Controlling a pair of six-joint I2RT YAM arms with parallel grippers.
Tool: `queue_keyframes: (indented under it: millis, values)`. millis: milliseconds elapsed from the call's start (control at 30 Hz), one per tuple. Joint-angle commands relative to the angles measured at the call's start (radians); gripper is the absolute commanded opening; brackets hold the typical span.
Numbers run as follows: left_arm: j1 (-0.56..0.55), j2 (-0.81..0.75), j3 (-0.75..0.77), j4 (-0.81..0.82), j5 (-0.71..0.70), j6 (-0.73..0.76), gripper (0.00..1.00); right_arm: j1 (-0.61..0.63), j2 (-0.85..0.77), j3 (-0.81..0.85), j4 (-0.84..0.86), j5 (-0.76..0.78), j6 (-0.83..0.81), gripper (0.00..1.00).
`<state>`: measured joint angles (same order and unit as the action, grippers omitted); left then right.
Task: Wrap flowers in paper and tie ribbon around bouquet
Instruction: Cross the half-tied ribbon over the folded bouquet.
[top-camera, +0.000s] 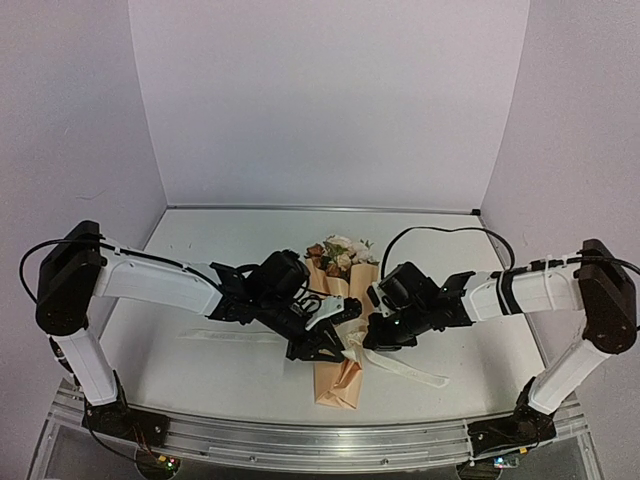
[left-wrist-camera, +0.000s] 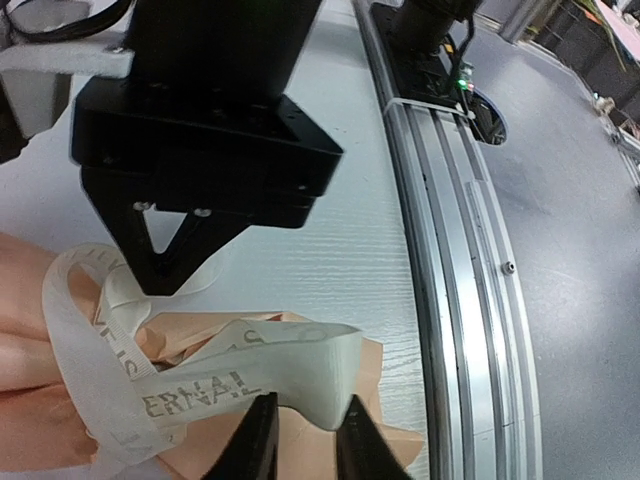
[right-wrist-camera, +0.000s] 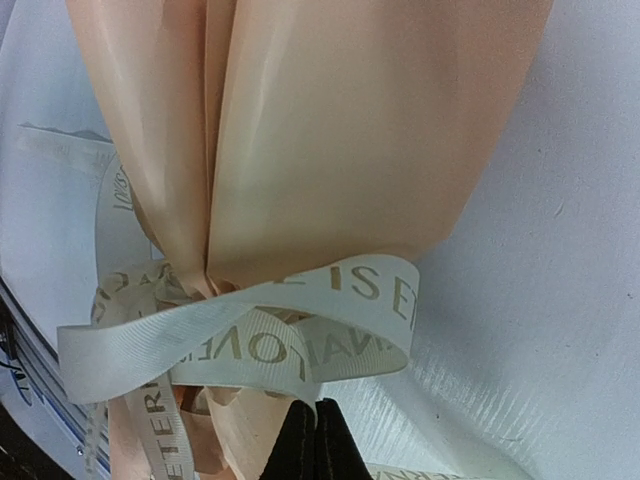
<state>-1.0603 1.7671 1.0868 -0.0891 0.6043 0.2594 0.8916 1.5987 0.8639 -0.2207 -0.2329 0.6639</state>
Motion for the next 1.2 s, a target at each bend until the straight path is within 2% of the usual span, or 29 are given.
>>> queue_keyframes:
  millis: [0, 67, 233, 533, 900, 1167]
  values:
    - [0.0, -0.012, 0.047, 0.003, -0.065, -0.017, 0.35, -0.005, 0.009, 0.032, 0.021, 0.013, 0.012, 0.0]
    - [0.0, -0.021, 0.044, 0.01, -0.085, -0.028, 0.41, -0.005, 0.009, 0.033, 0.023, 0.01, 0.005, 0.0]
    - [0.0, -0.049, 0.041, 0.001, -0.116, -0.043, 0.5, -0.007, 0.006, 0.032, 0.023, 0.005, -0.002, 0.0]
    - [-0.002, -0.093, 0.036, -0.08, -0.132, -0.021, 0.57, -0.008, 0.022, 0.042, 0.023, -0.004, -0.009, 0.0]
    - [-0.003, -0.152, 0.007, -0.184, -0.187, -0.01, 0.59, -0.008, 0.026, 0.053, 0.022, -0.019, -0.009, 0.0]
    - [-0.001, -0.178, 0.002, -0.176, -0.236, -0.021, 0.59, -0.008, 0.022, 0.051, 0.022, -0.024, -0.012, 0.0]
